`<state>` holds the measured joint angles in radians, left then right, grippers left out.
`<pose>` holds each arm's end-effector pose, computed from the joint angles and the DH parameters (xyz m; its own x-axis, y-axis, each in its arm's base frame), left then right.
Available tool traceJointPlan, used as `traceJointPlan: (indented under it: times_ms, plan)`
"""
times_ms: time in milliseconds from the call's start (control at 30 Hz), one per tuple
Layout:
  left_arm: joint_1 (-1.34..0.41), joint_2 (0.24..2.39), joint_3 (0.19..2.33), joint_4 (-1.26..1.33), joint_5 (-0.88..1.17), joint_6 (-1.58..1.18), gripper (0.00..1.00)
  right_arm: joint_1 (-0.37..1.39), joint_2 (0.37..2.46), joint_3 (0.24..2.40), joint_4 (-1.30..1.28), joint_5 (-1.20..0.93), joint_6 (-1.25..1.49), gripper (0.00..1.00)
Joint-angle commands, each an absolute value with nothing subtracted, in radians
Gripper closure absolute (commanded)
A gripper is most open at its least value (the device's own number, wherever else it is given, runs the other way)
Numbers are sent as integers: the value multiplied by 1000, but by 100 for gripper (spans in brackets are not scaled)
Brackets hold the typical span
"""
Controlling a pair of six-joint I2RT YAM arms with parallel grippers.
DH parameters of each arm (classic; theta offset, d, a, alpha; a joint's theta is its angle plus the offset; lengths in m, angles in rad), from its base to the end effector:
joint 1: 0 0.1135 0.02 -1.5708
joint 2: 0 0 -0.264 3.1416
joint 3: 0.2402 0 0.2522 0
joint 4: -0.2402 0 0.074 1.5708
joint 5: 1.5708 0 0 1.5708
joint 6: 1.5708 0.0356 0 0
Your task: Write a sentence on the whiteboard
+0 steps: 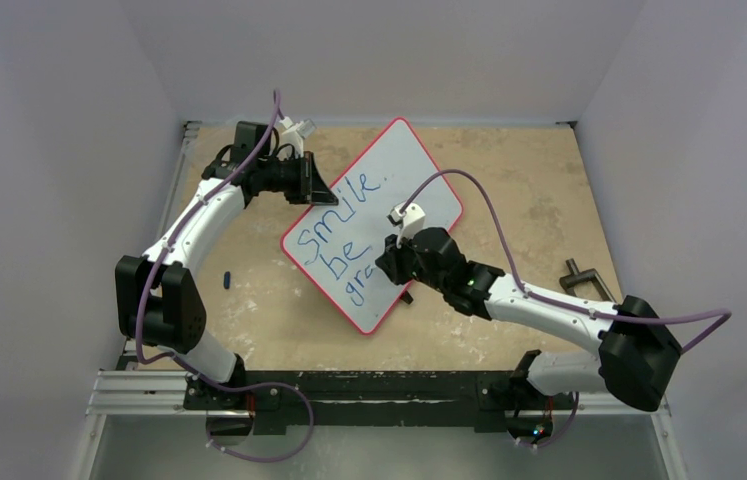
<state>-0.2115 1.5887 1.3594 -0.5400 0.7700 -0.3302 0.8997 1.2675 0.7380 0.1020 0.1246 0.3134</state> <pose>0.3355 -0.0974 0.3110 -0.8508 -0.0554 -0.5226 0.3846 0.6120 -0.6910 0.1790 0.2184 0.2482 -0.4631 -0.0913 -0.8816 -0.5928 0.7713 0.2315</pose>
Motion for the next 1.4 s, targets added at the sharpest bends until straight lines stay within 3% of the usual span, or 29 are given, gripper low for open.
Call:
traceJointPlan:
  times_ms: [0, 900, 1367]
  plan:
    - [-209, 1555, 1382, -520, 711, -336, 100, 896, 1277, 767, 161, 102, 325, 100]
    - [-209, 1551, 1382, -521, 710, -335, 100, 895, 1178, 653, 132, 129, 351, 100]
    - [-209, 1546, 1381, -522, 710, -334, 100, 894, 1125, 857, 25, 214, 259, 100]
